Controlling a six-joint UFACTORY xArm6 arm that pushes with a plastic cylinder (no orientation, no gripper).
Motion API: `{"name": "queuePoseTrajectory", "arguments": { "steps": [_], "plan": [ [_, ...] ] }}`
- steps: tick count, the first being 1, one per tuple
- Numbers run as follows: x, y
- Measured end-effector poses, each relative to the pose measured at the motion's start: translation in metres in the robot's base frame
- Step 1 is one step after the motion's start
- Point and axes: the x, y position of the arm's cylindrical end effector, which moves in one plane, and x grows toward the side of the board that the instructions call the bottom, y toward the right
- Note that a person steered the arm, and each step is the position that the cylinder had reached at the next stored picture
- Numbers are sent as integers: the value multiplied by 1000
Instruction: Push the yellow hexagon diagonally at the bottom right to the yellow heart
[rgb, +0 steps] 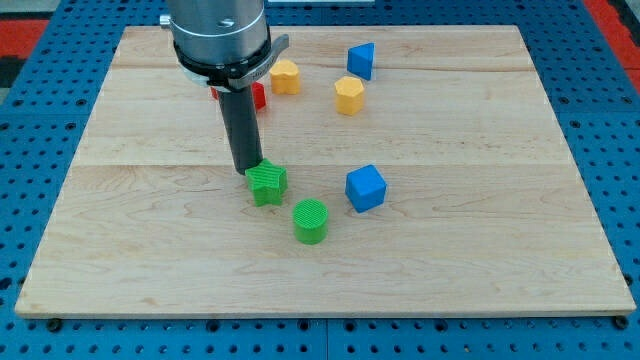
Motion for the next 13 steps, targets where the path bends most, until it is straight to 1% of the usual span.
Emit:
{"name": "queuePoseTrajectory", "arguments": {
  "steps": [1,2,3,4,5,6,8,9,10,12,13],
  "plan": [
    [-18,-10],
    [-43,22],
    [-44,63],
    [-87,56],
    [-123,61],
    [-140,90],
    [-132,151],
    [-115,163],
    [-115,148],
    [-83,148],
    [-79,127]
  ]
}}
